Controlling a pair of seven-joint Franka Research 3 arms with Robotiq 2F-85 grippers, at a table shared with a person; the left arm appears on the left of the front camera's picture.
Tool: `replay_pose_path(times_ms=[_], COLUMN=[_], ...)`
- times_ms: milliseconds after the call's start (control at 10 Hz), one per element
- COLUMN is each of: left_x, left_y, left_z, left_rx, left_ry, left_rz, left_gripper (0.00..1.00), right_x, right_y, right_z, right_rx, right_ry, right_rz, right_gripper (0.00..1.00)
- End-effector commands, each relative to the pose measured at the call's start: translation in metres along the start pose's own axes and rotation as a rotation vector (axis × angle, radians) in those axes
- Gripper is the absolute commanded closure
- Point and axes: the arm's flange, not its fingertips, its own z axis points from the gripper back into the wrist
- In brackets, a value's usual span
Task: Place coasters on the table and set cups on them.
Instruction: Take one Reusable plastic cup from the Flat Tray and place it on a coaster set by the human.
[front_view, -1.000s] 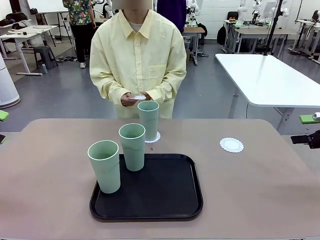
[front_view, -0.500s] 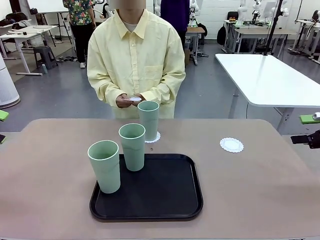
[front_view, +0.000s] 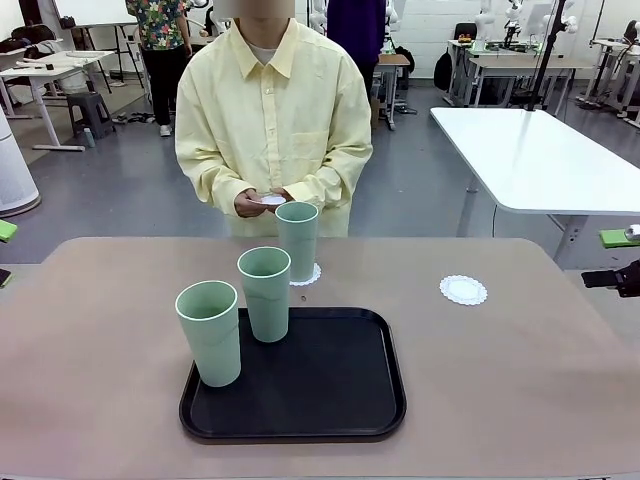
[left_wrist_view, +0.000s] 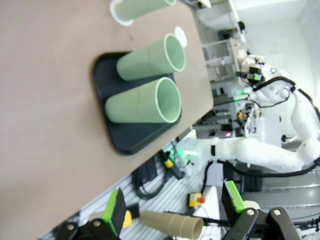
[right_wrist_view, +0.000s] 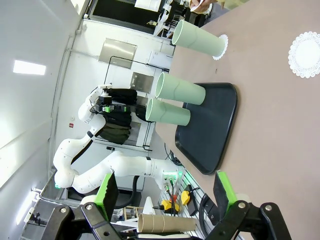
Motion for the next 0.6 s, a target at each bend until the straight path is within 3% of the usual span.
replay_pose_path(times_ms=[0, 100, 300, 500], left_x=[0.000, 0.000, 0.000, 0.000], left_y=[0.001, 0.001, 0.001, 0.001], left_z=[0.000, 0.000, 0.000, 0.000], left_rx=[-0.019, -0.019, -0.019, -0.019], left_ry=[-0.008, -0.008, -0.008, -0.008], left_rz=[-0.020, -0.020, -0.020, -0.020], left_gripper=[0.00, 0.00, 0.00, 0.00], right_x=[0.009, 0.026, 0.073, 0.101], right_y=[0.003, 0.013, 0.041, 0.075], right_z=[-0.005, -0.017, -0.036, -0.094], right_rx=[-0.045, -0.103, -0.279, -0.379], right_ry=[0.025, 0.180, 0.229, 0.293], right_rz=[0.049, 0.181, 0.352, 0.589], right_gripper=[0.00, 0.00, 0.00, 0.00])
